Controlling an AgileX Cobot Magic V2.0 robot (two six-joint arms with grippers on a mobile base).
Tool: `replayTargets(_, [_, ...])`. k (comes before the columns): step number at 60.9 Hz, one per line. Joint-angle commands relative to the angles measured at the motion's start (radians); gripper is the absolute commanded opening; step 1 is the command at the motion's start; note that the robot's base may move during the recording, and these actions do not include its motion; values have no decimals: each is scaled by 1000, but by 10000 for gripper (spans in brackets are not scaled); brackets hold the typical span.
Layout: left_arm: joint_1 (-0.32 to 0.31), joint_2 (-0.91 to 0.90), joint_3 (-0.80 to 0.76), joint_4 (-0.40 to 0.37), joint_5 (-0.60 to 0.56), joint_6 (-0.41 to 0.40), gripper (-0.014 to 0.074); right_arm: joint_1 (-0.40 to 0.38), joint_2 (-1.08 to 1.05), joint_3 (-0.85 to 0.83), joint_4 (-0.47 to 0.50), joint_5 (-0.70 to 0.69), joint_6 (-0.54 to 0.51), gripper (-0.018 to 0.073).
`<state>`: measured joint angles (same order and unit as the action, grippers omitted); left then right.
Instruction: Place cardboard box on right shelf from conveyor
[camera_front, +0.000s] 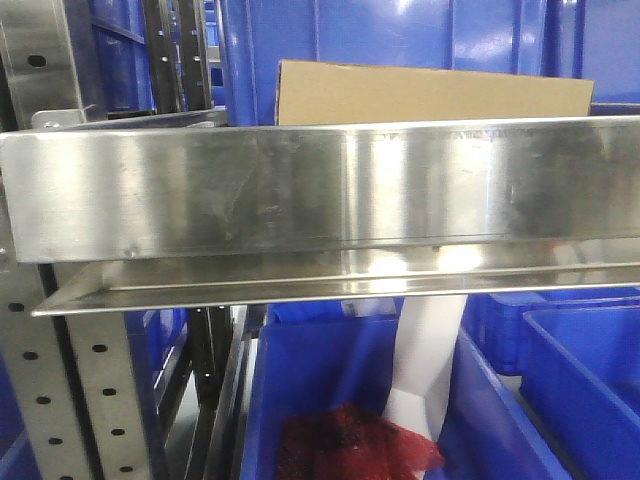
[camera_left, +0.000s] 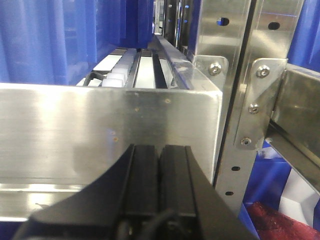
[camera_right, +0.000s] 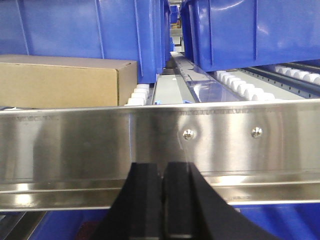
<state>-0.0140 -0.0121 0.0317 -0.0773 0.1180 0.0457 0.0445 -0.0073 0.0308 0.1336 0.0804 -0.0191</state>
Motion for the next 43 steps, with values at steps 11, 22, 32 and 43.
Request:
replayTargets(11, [0,-15,8,-6,-85,0,-116,-7,-21,-5,3,-86,3,24])
replayTargets(22, [0,-15,8,-6,-85,0,-116,-7,-21,-5,3,-86,3,24])
replayTargets(32, [0,-15,8,-6,-85,0,-116,-7,-21,-5,3,-86,3,24])
replayTargets(43, [0,-15,8,-6,-85,0,-116,-7,-21,-5,3,-86,3,24])
